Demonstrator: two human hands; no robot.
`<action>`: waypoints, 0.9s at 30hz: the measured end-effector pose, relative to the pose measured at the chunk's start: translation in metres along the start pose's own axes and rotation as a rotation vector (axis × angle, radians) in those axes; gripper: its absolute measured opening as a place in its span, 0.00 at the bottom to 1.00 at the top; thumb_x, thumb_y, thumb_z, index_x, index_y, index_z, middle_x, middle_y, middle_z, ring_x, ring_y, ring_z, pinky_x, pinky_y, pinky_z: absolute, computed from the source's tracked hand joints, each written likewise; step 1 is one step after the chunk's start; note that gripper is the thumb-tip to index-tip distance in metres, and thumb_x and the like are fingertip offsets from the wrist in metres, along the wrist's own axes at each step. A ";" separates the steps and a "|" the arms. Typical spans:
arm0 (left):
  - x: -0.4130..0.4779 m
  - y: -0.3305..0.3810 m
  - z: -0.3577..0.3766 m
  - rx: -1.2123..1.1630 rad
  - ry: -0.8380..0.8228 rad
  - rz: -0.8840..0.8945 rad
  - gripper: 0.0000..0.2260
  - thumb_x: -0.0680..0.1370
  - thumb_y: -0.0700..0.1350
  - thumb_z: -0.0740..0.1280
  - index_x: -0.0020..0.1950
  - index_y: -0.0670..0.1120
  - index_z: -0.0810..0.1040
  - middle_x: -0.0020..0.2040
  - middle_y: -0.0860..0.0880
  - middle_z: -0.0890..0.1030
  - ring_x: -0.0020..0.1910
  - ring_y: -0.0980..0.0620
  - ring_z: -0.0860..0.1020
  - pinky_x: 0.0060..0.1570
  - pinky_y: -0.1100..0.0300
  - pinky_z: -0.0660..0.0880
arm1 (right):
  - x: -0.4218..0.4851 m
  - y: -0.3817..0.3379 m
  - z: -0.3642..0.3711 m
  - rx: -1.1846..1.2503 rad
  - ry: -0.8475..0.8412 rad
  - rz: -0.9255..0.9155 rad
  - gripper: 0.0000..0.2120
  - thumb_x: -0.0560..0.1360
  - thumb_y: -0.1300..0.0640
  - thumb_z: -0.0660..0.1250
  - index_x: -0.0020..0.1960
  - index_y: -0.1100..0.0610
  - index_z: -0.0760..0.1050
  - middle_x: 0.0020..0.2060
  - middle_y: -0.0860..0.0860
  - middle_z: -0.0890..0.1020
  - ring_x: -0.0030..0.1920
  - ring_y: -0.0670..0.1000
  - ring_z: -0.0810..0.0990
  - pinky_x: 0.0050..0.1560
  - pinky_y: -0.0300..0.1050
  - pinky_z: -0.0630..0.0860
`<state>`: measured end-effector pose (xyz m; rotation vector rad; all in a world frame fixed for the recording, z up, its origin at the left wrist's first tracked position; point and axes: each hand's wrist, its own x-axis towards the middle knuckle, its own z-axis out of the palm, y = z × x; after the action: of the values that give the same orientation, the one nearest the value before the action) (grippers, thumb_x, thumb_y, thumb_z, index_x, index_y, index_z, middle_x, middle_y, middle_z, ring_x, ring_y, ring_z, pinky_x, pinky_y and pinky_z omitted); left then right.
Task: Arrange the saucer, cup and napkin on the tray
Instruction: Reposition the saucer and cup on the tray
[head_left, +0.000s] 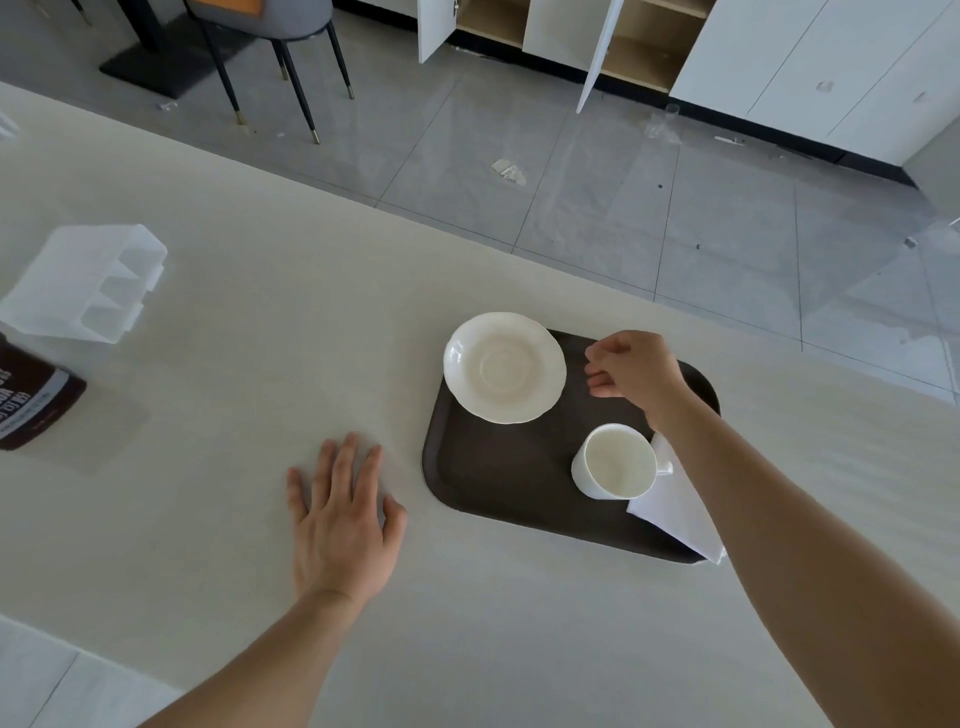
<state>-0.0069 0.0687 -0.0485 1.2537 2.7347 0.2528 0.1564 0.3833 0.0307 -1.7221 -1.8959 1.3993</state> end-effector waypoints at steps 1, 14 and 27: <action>0.000 0.000 0.000 0.002 -0.002 0.001 0.26 0.75 0.51 0.55 0.72 0.46 0.70 0.76 0.43 0.68 0.77 0.42 0.61 0.75 0.36 0.53 | -0.005 0.004 -0.008 -0.001 0.007 -0.026 0.09 0.79 0.62 0.66 0.41 0.54 0.80 0.39 0.55 0.86 0.40 0.54 0.86 0.46 0.49 0.85; 0.000 -0.001 0.004 -0.007 0.050 0.010 0.26 0.75 0.50 0.55 0.71 0.45 0.70 0.74 0.43 0.69 0.76 0.42 0.62 0.73 0.34 0.54 | -0.098 0.066 -0.079 -0.668 -0.111 -0.214 0.12 0.72 0.58 0.73 0.55 0.48 0.83 0.49 0.46 0.84 0.49 0.51 0.81 0.50 0.47 0.78; -0.001 -0.001 0.006 -0.007 0.081 0.019 0.26 0.74 0.51 0.54 0.71 0.45 0.70 0.74 0.43 0.69 0.76 0.41 0.63 0.73 0.35 0.54 | -0.084 0.082 -0.057 -0.555 0.070 -0.453 0.05 0.76 0.61 0.70 0.46 0.56 0.85 0.43 0.51 0.83 0.43 0.53 0.79 0.44 0.46 0.76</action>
<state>-0.0063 0.0676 -0.0542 1.2952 2.7880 0.3214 0.2737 0.3264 0.0344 -1.3579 -2.5826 0.6787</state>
